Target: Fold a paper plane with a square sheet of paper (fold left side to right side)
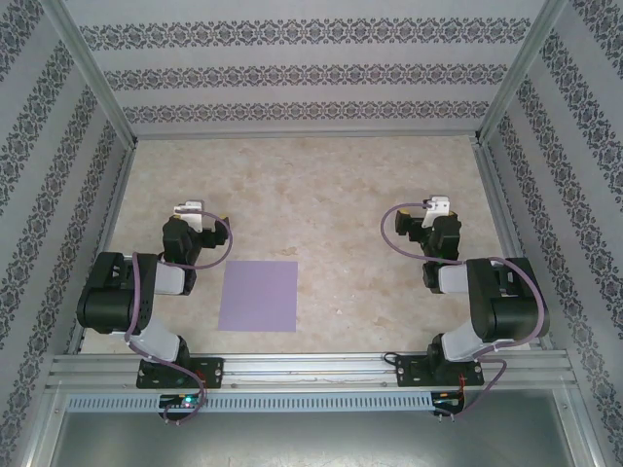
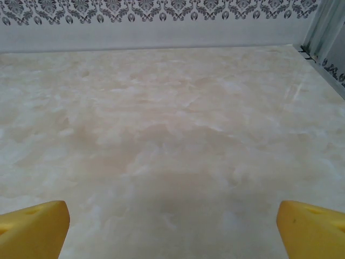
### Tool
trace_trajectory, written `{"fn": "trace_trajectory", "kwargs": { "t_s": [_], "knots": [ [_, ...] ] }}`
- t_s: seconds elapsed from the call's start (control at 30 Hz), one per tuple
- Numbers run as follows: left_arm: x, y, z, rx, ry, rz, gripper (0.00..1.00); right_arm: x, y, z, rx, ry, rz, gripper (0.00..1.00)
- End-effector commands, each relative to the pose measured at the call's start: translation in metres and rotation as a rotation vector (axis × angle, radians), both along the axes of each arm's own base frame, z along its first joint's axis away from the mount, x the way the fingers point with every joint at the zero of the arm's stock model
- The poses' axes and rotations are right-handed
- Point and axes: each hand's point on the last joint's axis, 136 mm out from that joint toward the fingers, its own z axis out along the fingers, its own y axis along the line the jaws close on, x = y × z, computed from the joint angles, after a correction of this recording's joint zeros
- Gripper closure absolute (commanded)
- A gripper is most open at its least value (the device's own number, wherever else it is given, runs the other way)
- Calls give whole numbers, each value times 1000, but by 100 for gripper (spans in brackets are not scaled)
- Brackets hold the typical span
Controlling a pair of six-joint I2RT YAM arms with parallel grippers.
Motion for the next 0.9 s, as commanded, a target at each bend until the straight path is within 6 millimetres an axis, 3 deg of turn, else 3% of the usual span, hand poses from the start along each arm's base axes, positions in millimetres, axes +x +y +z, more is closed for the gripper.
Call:
{"fn": "trace_trajectory", "kwargs": {
  "t_s": [0.0, 0.87],
  "knots": [
    [3, 4, 3, -3, -3, 7, 1, 5, 1, 10, -13, -34, -2, 2],
    [0, 9, 8, -8, -32, 39, 1, 4, 1, 12, -7, -40, 1, 2]
  ]
}}
